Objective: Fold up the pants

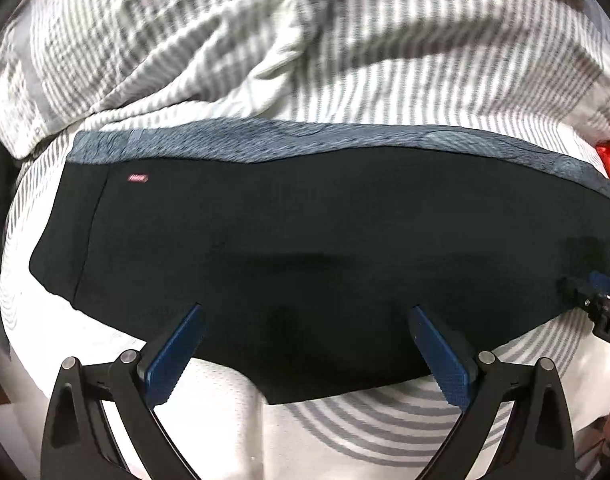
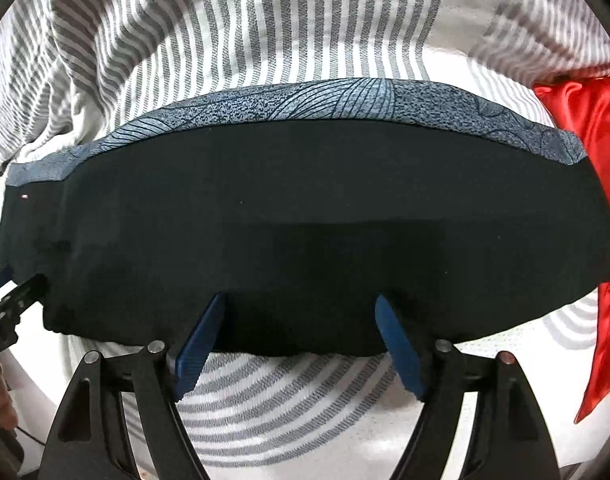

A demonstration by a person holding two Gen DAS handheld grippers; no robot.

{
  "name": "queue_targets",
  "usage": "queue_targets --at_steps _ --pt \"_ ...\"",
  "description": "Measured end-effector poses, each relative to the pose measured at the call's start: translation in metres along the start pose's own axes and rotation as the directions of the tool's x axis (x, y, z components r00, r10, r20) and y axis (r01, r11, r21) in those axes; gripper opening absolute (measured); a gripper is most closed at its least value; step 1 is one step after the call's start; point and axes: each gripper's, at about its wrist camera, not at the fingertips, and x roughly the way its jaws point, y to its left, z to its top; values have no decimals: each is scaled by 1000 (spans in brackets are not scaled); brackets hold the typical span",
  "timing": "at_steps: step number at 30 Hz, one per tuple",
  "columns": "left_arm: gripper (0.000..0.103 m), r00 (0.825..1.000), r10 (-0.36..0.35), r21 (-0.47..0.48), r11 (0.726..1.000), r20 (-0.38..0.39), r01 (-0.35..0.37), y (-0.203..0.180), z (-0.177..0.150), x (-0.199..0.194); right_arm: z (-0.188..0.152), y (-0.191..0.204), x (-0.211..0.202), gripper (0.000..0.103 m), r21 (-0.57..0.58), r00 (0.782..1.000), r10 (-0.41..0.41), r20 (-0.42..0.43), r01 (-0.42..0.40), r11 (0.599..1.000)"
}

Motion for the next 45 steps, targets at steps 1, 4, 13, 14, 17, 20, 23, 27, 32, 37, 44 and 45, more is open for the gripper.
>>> queue_targets --at_steps 1,4,13,14,17,20,23,27,32,37,44,45 --pt "102 1000 -1 4 1000 -2 1 -4 2 -1 -1 -5 -2 81 10 1000 12 -1 -12 1000" --pt "102 1000 -6 13 1000 -5 6 -16 9 -4 -4 -21 -12 81 49 998 58 -2 -58 997" --pt "102 1000 -13 81 997 9 12 -70 19 -15 -30 -72 -39 81 150 994 105 14 -106 983" --pt "102 1000 -14 93 996 11 13 -78 21 -16 -33 -81 -41 81 170 994 112 16 -113 979" --pt "102 1000 -13 122 992 10 12 -100 24 -17 -39 -96 -40 81 207 993 120 16 -121 971" --pt "102 1000 -21 142 990 13 19 -118 27 -19 -44 -114 -39 81 227 991 134 10 -133 965" --pt "102 999 -26 173 985 21 22 -143 30 -22 -51 -131 -41 81 248 988 152 27 -154 957" --pt "102 998 -40 210 977 41 30 -169 35 -24 -56 -154 -43 81 306 980 191 61 -200 931" --pt "102 996 -62 218 975 61 47 -203 42 -25 -65 -198 -54 81 384 965 202 165 -252 888" --pt "102 995 -55 220 975 82 36 -238 47 -20 -70 -233 -54 81 443 934 237 268 -337 831" --pt "102 995 0 223 975 104 -24 -261 46 -3 -62 -268 -29 81 483 865 309 396 -482 731" --pt "102 994 8 221 975 106 -31 -262 45 -1 -62 -271 -28 81 479 854 311 418 -498 723"
